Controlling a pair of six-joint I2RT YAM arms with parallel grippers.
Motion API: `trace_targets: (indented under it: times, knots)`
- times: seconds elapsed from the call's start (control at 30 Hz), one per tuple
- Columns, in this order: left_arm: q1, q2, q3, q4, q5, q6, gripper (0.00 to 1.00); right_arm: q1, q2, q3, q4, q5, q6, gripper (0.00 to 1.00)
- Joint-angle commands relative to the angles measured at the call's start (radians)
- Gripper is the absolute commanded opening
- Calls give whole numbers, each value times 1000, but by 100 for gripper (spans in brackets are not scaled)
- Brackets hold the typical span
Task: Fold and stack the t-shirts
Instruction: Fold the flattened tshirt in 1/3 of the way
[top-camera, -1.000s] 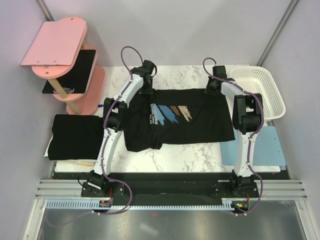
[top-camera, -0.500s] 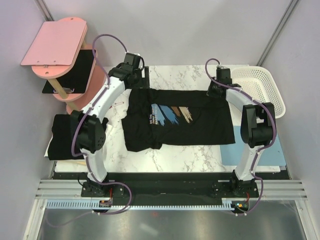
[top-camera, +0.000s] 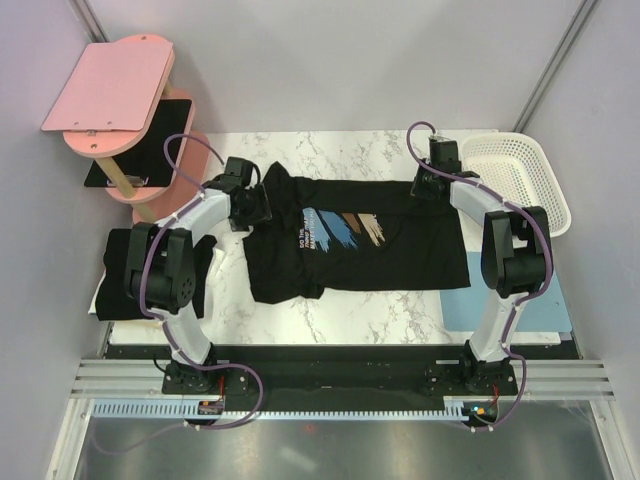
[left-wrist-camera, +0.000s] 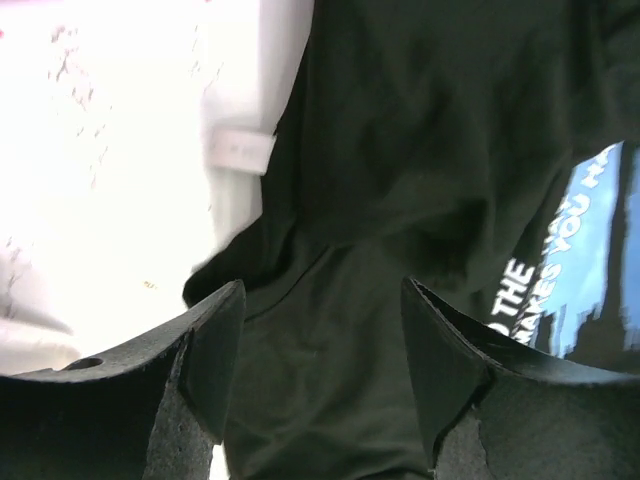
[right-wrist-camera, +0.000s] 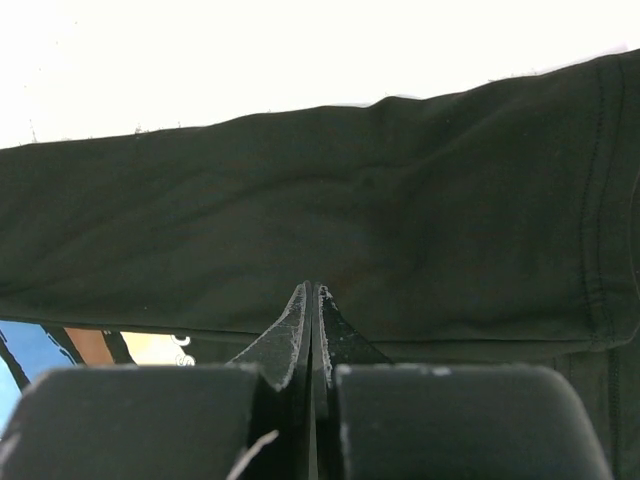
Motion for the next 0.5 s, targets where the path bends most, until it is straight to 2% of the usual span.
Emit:
trace_targets:
  times: [0.0, 0.17, 0.47]
  knots:
    - [5, -9, -11, 135, 46, -61, 71, -1, 8, -6, 12, -13, -9, 0]
    - [19, 50, -8, 172, 72, -70, 68, -3, 18, -9, 15, -21, -9, 0]
    - [20, 126, 40, 191, 72, -72, 56, -3, 27, -10, 10, -14, -16, 0]
